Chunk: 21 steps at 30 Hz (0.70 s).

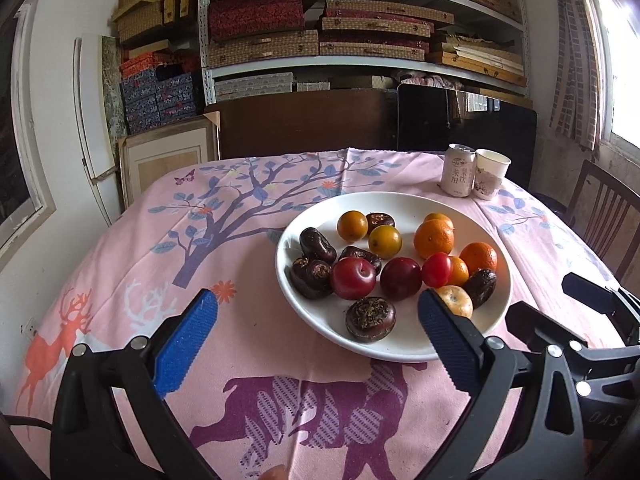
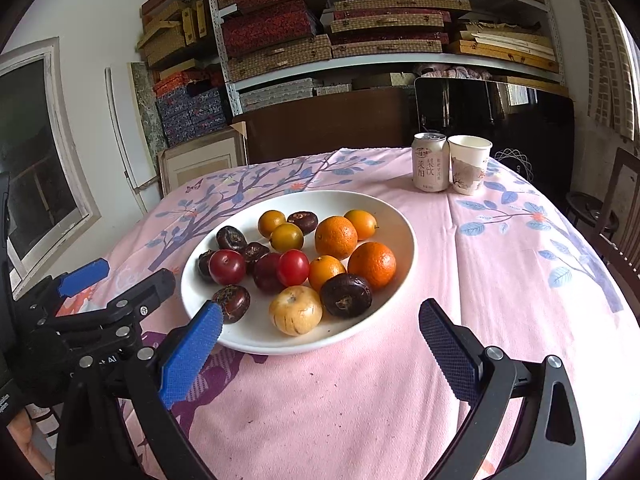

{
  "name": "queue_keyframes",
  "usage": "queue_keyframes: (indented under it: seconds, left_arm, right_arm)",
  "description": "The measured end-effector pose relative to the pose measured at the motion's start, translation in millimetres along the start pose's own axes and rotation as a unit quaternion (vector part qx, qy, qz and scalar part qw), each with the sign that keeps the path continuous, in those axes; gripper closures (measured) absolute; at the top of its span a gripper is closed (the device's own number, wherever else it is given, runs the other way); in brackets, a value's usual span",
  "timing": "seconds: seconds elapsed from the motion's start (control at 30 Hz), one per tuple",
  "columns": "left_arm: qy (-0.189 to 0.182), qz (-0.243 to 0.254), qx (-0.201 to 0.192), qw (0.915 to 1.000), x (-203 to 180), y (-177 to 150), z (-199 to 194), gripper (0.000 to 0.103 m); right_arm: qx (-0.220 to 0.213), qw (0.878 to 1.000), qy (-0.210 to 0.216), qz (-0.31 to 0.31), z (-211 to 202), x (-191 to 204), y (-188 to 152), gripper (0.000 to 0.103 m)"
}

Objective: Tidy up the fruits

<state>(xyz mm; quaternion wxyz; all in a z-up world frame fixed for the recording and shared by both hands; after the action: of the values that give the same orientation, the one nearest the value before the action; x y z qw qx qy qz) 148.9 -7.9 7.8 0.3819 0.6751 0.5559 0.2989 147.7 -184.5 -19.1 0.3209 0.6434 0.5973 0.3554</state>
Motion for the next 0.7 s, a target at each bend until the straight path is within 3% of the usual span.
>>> queue_keyframes:
  seconds: [0.33,0.7]
  left_arm:
    - [-0.033,-0.028,0.008,0.999,5.4,0.6,-3.2,0.005]
    - [-0.021,-0.022,0.01,0.9995,1.7,1.8,-2.2,0.005]
  right_arm:
    - [-0.001,1.0,0.005,0.013,-1.1,-2.8,0.9,0.004]
    - [0.005,1.0,0.002,0.015,1.3,-4.3,1.0,0.004]
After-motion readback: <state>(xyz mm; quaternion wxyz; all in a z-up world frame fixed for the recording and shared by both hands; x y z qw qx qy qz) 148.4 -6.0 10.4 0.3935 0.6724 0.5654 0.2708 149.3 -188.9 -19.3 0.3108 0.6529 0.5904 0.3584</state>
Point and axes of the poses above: each gripper's, at about its wrist camera, not at the fingertips, and z roughly the way its jaws point, x to its left, y to its top, the point moved 4 cm from there along z, roughly the way its jaws point, and after that the axes turned 11 degrees about -y, right-handed, at the moved point
